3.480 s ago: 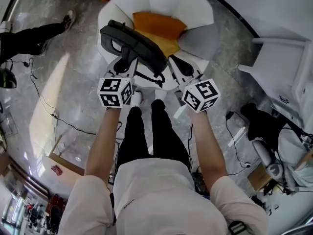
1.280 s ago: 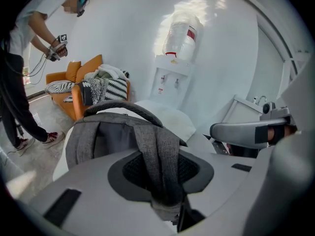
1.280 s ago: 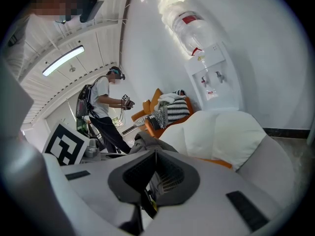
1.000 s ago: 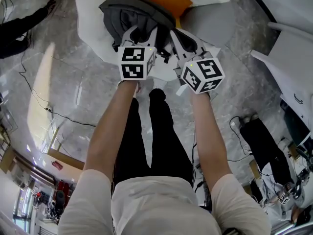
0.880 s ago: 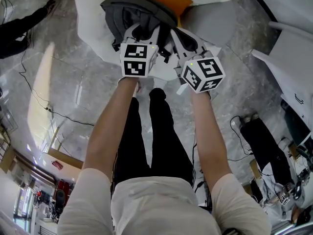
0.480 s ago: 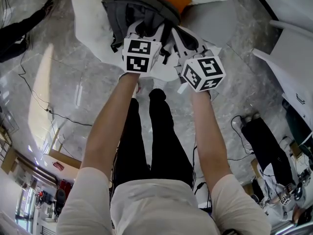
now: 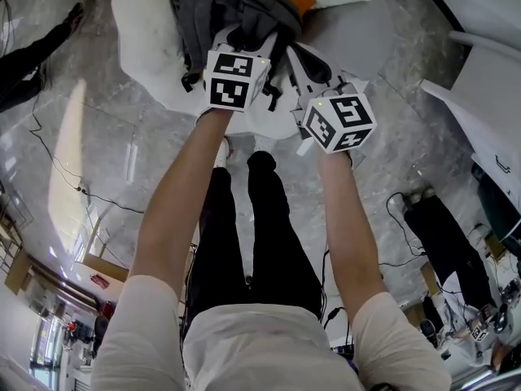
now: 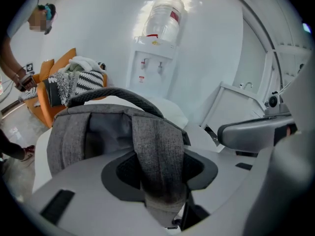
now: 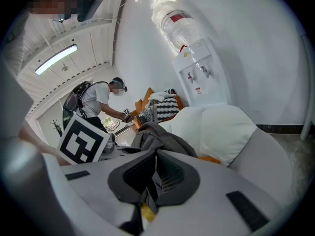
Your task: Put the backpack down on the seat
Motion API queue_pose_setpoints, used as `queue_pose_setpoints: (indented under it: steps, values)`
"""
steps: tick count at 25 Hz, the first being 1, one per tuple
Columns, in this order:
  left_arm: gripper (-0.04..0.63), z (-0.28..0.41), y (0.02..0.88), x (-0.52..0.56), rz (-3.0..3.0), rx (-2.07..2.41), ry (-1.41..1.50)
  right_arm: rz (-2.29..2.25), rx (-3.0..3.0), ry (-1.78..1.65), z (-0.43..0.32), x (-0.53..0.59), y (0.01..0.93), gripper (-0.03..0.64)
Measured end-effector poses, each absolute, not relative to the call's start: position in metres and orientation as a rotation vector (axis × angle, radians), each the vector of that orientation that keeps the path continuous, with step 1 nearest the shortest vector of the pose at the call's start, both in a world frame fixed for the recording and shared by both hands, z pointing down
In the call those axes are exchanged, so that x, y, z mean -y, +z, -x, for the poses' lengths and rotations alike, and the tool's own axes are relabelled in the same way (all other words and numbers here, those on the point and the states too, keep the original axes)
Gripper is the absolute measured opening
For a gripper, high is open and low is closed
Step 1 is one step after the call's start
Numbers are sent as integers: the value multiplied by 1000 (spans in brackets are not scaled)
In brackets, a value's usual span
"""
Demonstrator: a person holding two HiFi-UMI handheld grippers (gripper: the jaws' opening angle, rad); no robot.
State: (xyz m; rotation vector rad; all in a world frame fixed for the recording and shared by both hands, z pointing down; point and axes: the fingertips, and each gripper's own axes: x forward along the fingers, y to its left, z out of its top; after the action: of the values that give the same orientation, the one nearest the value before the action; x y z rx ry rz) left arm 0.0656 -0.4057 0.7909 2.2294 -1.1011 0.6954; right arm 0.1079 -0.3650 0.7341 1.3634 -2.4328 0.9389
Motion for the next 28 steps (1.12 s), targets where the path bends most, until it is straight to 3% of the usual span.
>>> queue_pose_setpoints:
  steps: [28]
  values:
    - [225,-93,824,453,-2274,1059,715,-1480,2381,950,-123,366,769,26]
